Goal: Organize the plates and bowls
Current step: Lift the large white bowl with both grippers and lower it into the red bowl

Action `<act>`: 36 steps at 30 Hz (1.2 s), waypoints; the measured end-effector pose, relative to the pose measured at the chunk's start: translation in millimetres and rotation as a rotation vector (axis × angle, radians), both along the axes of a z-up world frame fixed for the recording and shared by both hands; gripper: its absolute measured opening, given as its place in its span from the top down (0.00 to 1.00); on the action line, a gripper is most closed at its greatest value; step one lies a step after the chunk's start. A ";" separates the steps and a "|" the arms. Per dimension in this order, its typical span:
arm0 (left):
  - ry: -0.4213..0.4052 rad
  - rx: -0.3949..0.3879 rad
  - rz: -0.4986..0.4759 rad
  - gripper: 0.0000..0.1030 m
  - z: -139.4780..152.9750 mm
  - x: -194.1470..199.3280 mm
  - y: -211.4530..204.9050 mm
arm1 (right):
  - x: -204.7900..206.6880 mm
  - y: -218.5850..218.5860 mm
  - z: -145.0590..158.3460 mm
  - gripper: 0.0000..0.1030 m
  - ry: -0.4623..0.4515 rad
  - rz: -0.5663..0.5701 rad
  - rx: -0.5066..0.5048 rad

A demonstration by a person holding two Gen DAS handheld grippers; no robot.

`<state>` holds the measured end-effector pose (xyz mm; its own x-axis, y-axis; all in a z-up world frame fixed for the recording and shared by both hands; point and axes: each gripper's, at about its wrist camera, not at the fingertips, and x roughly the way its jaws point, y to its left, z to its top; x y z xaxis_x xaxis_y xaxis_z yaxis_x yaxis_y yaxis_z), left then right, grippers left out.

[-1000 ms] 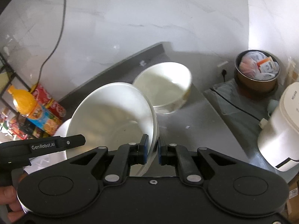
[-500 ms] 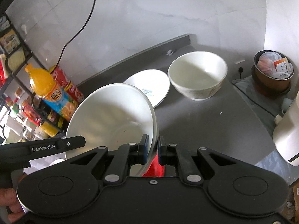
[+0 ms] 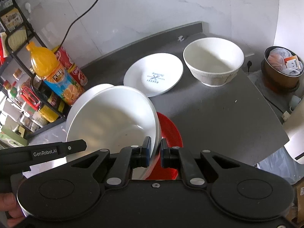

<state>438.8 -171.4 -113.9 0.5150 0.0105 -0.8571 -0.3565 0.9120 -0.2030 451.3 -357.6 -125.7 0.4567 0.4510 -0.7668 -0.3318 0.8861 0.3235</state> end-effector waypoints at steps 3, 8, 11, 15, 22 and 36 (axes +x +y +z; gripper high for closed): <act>0.018 -0.007 -0.010 0.91 -8.3 1.4 -2.7 | -0.6 4.4 -3.1 0.90 -0.006 0.008 -0.041; 0.052 -0.002 -0.018 0.91 -22.0 4.9 -6.8 | 5.5 5.9 -11.8 0.90 0.013 0.022 -0.072; 0.078 0.004 -0.014 0.91 -30.6 6.8 -7.0 | 9.1 8.8 -16.1 0.90 0.015 0.041 -0.086; 0.080 0.011 -0.012 0.91 -33.2 10.0 -8.2 | 17.1 11.3 -23.6 0.91 0.029 0.057 -0.105; 0.101 -0.004 0.000 0.91 -36.0 12.2 -8.7 | 24.9 11.6 -31.9 0.92 0.044 0.090 -0.116; 0.152 0.021 -0.026 0.85 -45.6 21.2 -17.5 | 29.3 10.3 -25.2 0.92 0.028 0.095 -0.136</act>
